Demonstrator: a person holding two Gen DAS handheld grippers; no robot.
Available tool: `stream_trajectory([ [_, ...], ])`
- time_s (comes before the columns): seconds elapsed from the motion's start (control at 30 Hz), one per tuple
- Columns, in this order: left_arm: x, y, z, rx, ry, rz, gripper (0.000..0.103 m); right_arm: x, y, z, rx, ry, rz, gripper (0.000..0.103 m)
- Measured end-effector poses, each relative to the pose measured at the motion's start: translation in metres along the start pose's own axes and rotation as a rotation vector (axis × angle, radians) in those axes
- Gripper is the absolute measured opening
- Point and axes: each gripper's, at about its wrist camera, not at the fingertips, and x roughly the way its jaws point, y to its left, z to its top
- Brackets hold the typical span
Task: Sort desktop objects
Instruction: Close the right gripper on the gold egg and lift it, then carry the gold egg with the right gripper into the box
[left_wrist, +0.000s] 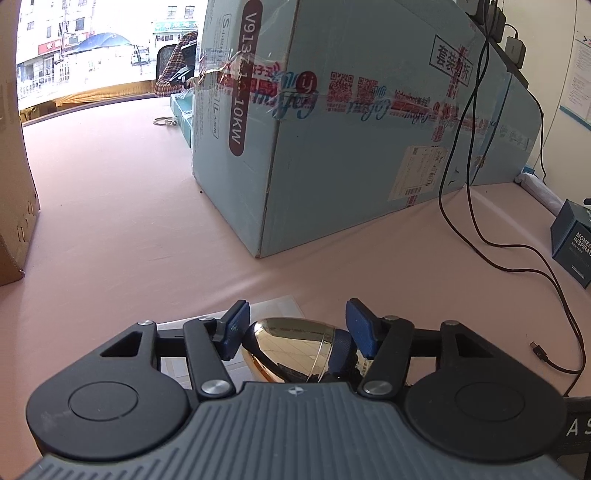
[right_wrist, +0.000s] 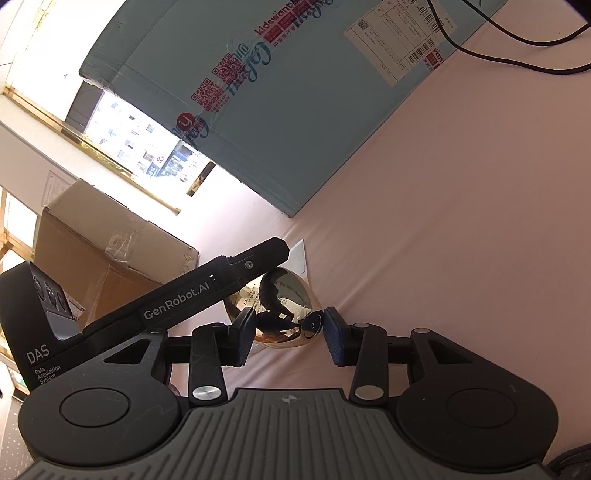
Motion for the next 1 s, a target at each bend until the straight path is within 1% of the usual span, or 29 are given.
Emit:
stream_trajectory([
  [0.2, -0.020, 0.000, -0.002, -0.017, -0.020, -0.003, 0.055, -0.010, 0.011, -0.005, -0.034, -0.005, 0.009, 0.037],
  [0.3, -0.040, -0.002, 0.000, -0.019, -0.069, 0.000, 0.055, -0.021, 0.024, -0.009, -0.086, -0.031, 0.028, 0.037],
  [0.43, -0.073, -0.001, 0.001, -0.025, -0.131, 0.007, 0.055, -0.037, 0.041, -0.015, -0.127, -0.063, 0.082, 0.037],
  [0.73, -0.137, 0.018, -0.011, -0.068, -0.208, 0.055, 0.055, -0.050, 0.082, -0.036, -0.178, -0.065, 0.166, 0.037],
  [0.9, -0.180, 0.035, -0.023, -0.088, -0.255, 0.103, 0.055, -0.055, 0.116, -0.058, -0.214, -0.049, 0.210, 0.037],
  [1.0, -0.213, 0.048, -0.031, -0.101, -0.290, 0.130, 0.055, -0.057, 0.140, -0.071, -0.245, -0.032, 0.245, 0.036],
])
